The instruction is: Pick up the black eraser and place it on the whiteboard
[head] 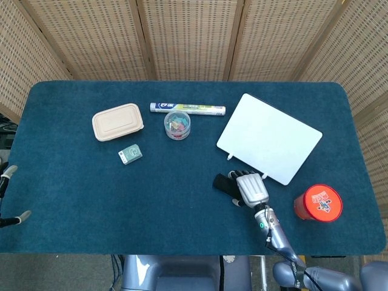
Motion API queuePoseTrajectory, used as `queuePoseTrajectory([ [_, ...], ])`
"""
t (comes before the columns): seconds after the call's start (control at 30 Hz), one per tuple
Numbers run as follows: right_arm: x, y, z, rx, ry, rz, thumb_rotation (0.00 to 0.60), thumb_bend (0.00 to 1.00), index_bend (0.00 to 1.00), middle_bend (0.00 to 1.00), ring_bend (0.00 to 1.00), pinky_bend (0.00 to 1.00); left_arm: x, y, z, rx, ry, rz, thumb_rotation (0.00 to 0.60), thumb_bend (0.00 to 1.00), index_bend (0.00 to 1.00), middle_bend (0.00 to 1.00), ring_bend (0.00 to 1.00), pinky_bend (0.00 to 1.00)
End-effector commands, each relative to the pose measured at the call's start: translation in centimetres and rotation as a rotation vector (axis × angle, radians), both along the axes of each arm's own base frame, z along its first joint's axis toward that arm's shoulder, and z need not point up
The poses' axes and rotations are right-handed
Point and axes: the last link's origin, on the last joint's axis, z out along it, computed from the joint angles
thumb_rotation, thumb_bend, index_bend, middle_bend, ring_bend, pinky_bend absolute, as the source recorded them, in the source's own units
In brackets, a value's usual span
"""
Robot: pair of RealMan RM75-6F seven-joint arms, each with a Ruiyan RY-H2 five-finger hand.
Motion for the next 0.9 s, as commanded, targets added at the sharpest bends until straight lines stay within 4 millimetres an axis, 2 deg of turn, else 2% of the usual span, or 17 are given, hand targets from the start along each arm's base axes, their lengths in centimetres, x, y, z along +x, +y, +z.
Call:
queuePoseTrajectory([
  [0.03,0.2,-0.1,-0.3,0.004,-0.008,-0.007,0.6,0.16,0.31,0.35,0.38,0.43,0.0,0.1,0.0,0.0,0.002,0.002,0.6,0.0,0.0,0.0,0.0,0.0],
  [0.23,0.5,-0.4,-0.8,0.002,-0.011,-0.022,0.6,0.21,0.33,0.38,0.42,0.45,0.0,0.1,-0.1,-0.002,0.003,0.005,0.6,0.0,0.0,0.0,0.0,0.0],
  [0.3,0.5,-0.6,-1.0,-0.001,-0.003,-0.025,0.6,0.23,0.36,0.41,0.46,0.48,0.0,0.2,-0.1,-0.001,0.003,0.006,0.6,0.0,0.0,0.0,0.0,0.0],
  [0.47,0.4,-0.8,-1.1,-0.018,0.009,-0.02,0.6,0.34,0.48,0.57,0.59,0.57,-0.1,0.2,0.0,-0.002,0.003,0.007,0.6,0.0,0.0,0.0,0.0,0.0],
  [0.53,0.4,-0.8,-1.0,-0.028,0.009,-0.013,0.6,0.37,0.51,0.6,0.61,0.59,-0.1,0.2,-0.1,-0.002,0.003,0.008,0.6,0.0,0.0,0.0,0.0,0.0],
  [0.67,0.5,-0.8,-0.8,-0.052,-0.008,0.008,0.6,0.41,0.53,0.61,0.62,0.59,-0.1,0.2,-0.1,-0.003,0.004,0.008,0.6,0.0,0.0,0.0,0.0,0.0],
  [0.9,1.5,-0.4,0.4,-0.089,-0.054,0.088,0.6,0.43,0.53,0.61,0.62,0.59,0.0,0.2,-0.2,-0.004,0.008,0.009,0.6,0.0,0.0,0.0,0.0,0.0],
])
